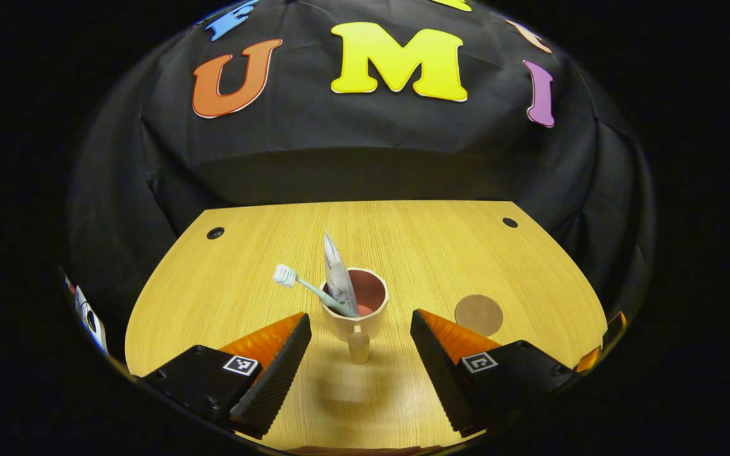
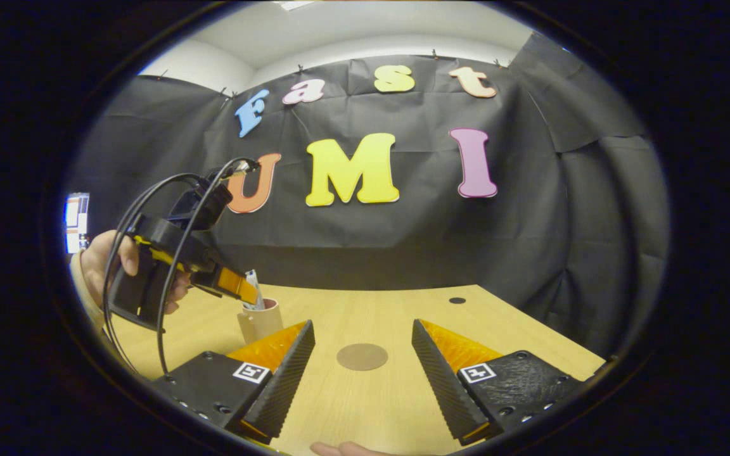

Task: Put the toothbrush and toothpaste on the desktop into the cup, then pick up the cup and place it on the coaster on the desktop.

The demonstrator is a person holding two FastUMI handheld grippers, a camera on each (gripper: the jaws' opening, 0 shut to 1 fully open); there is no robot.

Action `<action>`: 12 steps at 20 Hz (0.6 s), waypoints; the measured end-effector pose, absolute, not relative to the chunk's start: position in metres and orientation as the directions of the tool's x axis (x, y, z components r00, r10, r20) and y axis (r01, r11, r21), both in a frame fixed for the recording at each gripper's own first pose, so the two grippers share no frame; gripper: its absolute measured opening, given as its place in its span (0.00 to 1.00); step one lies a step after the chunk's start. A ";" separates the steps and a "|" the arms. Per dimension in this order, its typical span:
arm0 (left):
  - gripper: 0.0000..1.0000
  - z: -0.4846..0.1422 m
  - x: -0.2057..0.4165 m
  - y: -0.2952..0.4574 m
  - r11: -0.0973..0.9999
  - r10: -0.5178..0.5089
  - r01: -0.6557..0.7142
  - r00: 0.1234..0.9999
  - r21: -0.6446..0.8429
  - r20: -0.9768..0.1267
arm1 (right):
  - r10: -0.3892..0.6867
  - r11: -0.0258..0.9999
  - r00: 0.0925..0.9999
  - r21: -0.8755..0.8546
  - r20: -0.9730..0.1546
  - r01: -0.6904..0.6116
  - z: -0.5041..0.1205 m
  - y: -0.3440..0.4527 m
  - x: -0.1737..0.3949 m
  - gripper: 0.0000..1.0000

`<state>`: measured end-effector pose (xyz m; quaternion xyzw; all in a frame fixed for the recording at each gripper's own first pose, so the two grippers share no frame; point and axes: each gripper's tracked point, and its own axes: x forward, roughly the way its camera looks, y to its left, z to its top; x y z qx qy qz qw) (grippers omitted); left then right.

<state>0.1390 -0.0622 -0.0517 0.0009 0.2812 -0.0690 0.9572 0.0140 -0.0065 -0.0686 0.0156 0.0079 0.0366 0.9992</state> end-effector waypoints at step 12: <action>0.99 -0.126 0.170 -0.066 0.996 -0.068 0.084 0.638 -0.018 -0.767 | 0.112 0.988 0.991 0.112 -0.070 -0.104 -0.087 -0.016 0.017 0.94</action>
